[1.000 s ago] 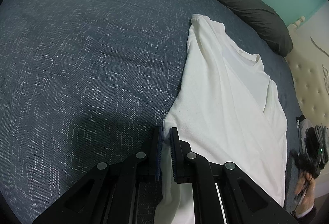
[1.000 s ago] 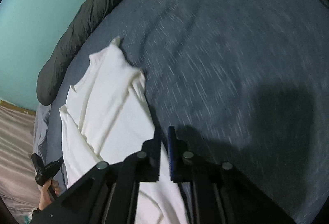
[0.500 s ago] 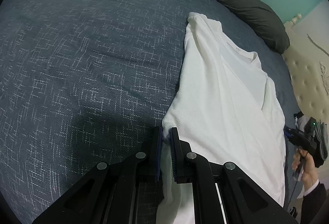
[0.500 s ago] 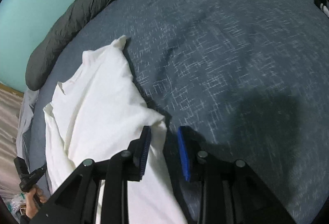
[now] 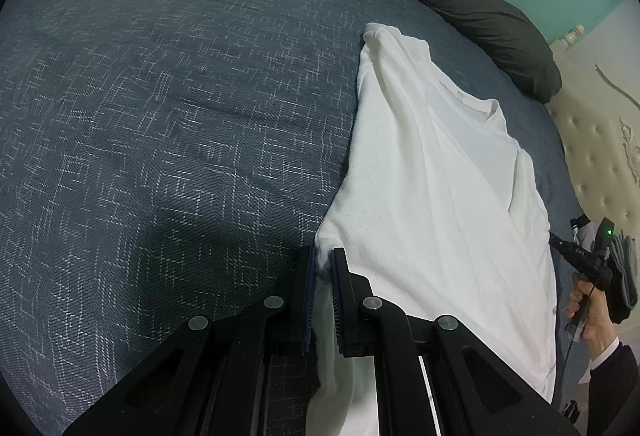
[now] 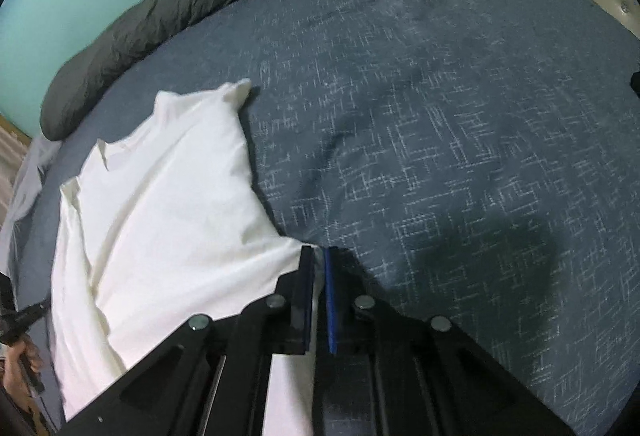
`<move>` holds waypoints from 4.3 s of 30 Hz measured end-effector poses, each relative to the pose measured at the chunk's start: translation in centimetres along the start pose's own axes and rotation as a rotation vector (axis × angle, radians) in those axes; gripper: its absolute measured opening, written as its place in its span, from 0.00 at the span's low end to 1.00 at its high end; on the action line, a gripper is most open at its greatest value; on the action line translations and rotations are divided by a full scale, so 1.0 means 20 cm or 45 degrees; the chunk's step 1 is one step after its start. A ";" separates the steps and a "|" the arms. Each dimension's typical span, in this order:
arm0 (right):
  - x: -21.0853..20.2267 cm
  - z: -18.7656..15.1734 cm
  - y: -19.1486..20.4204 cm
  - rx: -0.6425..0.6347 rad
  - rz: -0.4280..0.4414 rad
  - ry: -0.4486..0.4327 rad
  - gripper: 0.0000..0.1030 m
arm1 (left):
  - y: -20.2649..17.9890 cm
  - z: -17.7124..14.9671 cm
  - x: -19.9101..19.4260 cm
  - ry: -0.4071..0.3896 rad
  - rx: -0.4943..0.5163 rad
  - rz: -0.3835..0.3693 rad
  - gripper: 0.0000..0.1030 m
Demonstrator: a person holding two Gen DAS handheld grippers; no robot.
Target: Fold clothes
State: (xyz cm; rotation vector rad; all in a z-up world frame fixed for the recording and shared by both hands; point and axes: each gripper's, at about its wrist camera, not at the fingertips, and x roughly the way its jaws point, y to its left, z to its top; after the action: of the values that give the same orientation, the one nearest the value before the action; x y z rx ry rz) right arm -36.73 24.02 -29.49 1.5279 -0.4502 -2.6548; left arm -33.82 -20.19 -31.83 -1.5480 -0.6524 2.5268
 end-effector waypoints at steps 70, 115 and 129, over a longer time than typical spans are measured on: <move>0.74 0.39 2.25 -0.583 0.331 0.134 0.05 | 0.19 -0.15 -0.09 -0.229 -0.174 -0.296 0.08; -0.20 -0.09 0.92 -0.151 0.390 0.052 0.08 | 0.10 -0.11 -0.09 -0.150 -0.022 0.006 0.04; -0.25 -0.24 0.70 -0.063 0.432 0.101 0.08 | 0.18 -0.05 -0.11 -0.165 -0.086 0.038 0.04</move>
State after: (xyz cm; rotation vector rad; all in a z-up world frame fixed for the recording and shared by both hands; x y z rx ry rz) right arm -31.49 10.35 -23.83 1.3938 -0.5760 -2.3230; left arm -31.41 -23.72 -31.87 -1.4334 -0.7431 2.6712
